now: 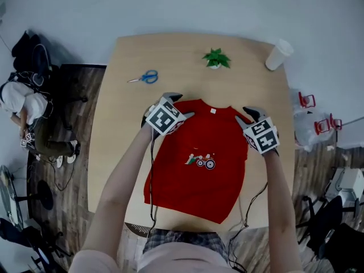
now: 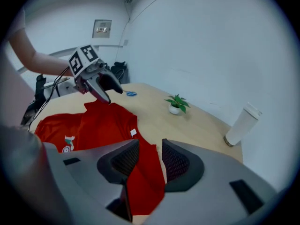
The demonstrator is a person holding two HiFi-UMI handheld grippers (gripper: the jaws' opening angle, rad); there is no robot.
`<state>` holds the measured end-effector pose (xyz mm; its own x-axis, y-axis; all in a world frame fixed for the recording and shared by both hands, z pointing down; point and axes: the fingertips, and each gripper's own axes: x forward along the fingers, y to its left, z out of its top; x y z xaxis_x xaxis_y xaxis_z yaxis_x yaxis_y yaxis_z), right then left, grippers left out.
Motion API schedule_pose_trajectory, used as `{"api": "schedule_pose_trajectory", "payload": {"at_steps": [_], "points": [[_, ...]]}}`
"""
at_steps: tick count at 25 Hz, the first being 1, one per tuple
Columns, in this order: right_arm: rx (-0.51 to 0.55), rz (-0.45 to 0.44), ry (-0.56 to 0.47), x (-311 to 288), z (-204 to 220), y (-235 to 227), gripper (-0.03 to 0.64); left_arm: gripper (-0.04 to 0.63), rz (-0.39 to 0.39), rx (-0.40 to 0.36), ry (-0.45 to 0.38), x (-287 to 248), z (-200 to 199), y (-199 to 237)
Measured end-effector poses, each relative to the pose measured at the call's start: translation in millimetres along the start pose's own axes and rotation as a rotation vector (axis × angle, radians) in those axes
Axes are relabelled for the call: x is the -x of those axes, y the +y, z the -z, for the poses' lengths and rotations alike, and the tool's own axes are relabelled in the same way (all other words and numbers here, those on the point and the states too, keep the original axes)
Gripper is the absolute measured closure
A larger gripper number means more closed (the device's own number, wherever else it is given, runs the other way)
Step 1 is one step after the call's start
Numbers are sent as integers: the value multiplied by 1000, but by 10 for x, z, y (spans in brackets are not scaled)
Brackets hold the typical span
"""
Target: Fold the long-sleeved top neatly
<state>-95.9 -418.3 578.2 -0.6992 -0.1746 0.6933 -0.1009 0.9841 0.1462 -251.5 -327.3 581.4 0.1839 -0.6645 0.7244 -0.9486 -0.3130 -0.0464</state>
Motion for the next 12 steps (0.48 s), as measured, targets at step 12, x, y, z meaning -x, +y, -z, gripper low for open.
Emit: {"api": "schedule_pose_trajectory", "payload": {"at_steps": [12], "points": [[159,-213,261,-730,553,-56,457,336,184,-137,316,-821,328,99]]}}
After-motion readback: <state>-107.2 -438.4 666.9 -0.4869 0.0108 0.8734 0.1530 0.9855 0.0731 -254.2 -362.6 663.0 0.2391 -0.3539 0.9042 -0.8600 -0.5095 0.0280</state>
